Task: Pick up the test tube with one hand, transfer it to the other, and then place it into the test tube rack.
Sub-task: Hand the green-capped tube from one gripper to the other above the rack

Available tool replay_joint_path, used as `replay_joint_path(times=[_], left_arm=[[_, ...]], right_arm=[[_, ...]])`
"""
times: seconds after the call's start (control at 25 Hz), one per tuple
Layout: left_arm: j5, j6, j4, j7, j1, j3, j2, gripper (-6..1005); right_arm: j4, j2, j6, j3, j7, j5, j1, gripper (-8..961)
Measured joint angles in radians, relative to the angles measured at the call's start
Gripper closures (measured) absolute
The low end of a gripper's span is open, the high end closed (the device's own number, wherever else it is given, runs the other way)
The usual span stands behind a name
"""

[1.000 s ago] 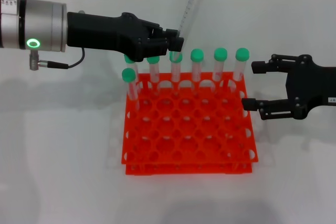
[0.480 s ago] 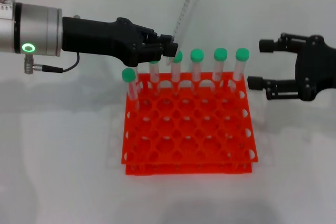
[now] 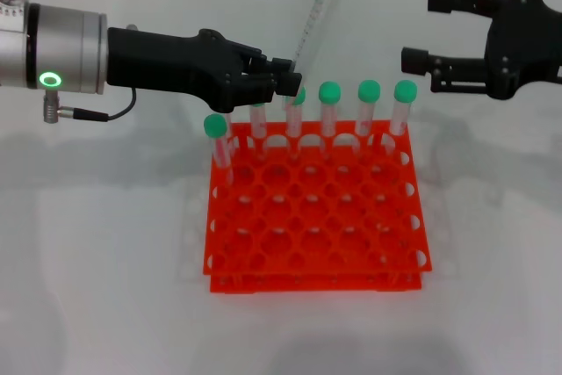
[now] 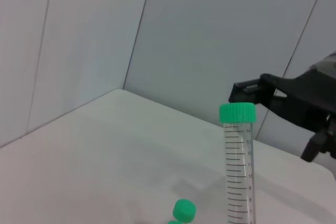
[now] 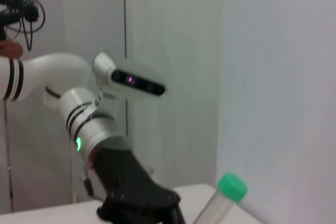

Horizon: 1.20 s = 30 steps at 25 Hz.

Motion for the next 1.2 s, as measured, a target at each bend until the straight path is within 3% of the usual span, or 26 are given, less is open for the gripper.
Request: replay_joint_path(times=[0.6,1.2], left_arm=[[0.0,0.001,0.0,0.002,0.002,0.0,-0.005,809],[0.0,0.004,0.0,0.039,0.007,0.0,-0.017,810]], right_arm=[[0.001,0.001,0.111,-0.108,0.0,0.055,0.045,127],[0.025,0.002,0.151,-0.141,0.003,0.076,0.085,127]])
